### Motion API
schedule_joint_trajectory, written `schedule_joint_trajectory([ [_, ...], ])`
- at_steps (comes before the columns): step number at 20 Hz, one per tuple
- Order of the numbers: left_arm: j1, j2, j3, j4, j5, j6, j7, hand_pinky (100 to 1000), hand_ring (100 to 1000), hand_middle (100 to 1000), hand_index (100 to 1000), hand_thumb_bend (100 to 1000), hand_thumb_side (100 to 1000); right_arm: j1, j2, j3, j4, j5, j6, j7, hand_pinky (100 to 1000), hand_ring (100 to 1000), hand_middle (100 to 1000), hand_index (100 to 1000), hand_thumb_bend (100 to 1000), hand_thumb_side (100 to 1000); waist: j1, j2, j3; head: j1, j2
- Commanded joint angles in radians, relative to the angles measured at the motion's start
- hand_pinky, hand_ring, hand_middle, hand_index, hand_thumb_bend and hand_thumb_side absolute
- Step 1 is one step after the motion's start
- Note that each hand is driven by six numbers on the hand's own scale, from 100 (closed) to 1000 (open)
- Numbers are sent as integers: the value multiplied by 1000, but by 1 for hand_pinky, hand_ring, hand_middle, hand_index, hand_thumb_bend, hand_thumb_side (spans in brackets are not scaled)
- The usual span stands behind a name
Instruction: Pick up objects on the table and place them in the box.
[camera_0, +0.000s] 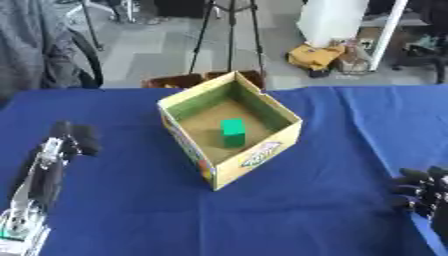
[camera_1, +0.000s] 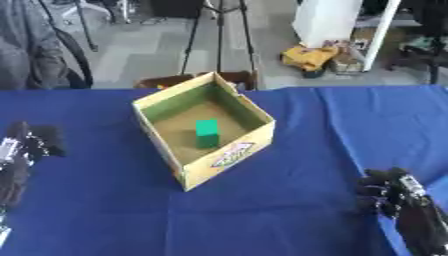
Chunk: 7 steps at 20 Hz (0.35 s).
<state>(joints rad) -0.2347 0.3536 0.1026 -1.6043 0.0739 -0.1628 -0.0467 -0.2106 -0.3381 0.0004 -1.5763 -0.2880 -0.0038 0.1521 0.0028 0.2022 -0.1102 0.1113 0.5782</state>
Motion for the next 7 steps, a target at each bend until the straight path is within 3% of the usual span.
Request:
schedule_joint_trajectory([
  [1, -1, 5, 3, -6, 0, 0, -4, 599, 562, 576, 712, 357, 1000, -10, -13, -6, -26, -7, -4, -3, 597, 722, 682, 811, 100, 948, -3, -15, 2, 3, 18],
  [7, 7, -5, 3, -3, -1, 0, -6, 597, 557, 572, 708, 364, 1000, -10, -18, -8, -40, -12, -10, -5, 598, 722, 682, 811, 100, 940, -9, -18, 4, 1, 22],
])
